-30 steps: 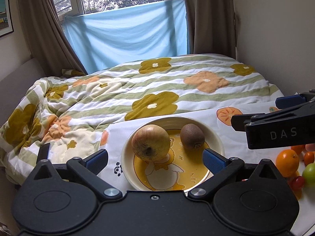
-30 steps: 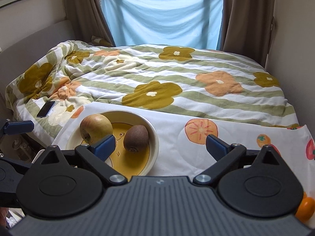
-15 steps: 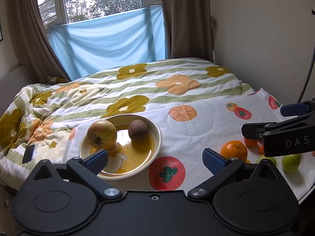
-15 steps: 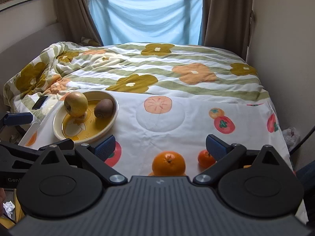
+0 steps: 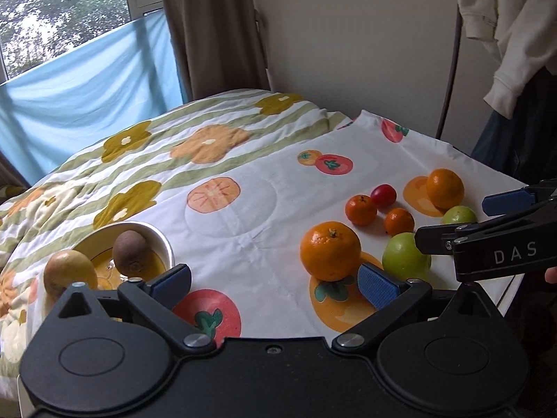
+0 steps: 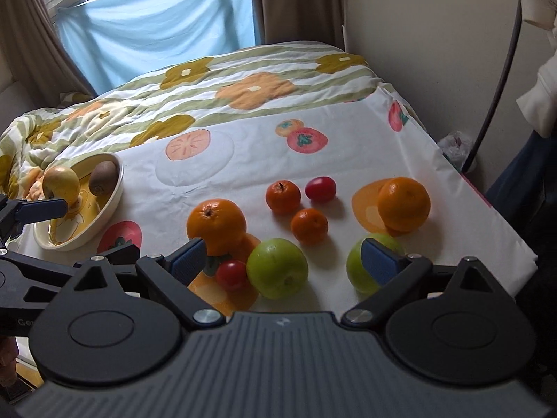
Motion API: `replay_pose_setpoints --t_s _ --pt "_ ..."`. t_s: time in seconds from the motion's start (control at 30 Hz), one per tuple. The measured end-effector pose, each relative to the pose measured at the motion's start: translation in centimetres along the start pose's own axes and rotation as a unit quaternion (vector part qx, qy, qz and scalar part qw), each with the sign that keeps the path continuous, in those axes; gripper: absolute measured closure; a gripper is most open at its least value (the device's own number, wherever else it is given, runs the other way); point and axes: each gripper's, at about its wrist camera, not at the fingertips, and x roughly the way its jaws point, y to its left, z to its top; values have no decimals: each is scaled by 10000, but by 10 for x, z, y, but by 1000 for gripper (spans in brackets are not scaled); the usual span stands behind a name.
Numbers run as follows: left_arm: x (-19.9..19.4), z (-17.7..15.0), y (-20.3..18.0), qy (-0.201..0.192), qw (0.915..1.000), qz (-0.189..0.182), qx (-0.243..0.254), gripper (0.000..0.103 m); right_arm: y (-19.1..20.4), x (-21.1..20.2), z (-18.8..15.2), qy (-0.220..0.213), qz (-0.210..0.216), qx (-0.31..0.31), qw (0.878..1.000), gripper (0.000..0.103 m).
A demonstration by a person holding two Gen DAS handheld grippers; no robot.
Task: Organize fruits
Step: 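Grasp the large orange with the left tool while the right tool grasps a green apple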
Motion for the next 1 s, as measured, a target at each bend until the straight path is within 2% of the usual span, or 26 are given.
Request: replay_pose_setpoints --t_s 0.13,0.3,0.43,0.57,0.7,0.83,1.0 --pt "26 0 -1 177 9988 -347 309 0 0 8 -6 67 -149 376 9992 0" --pt "48 3 -2 179 9958 -648 621 0 3 19 -12 179 -317 906 9952 0" --pt "69 6 -4 306 9915 -964 822 8 5 29 -13 230 -410 1234 9912 0" --pt "85 9 -4 386 9879 -1249 839 10 5 36 -10 246 -511 1458 9877 0" --pt "95 11 -6 399 9860 -1360 884 13 5 41 -9 259 -583 1587 9853 0" --pt "103 16 -3 449 9843 -1544 727 17 2 47 -11 324 -546 1820 9813 6" --pt "109 19 -3 503 9818 -1712 653 22 -2 49 -13 327 -463 2090 9763 8"
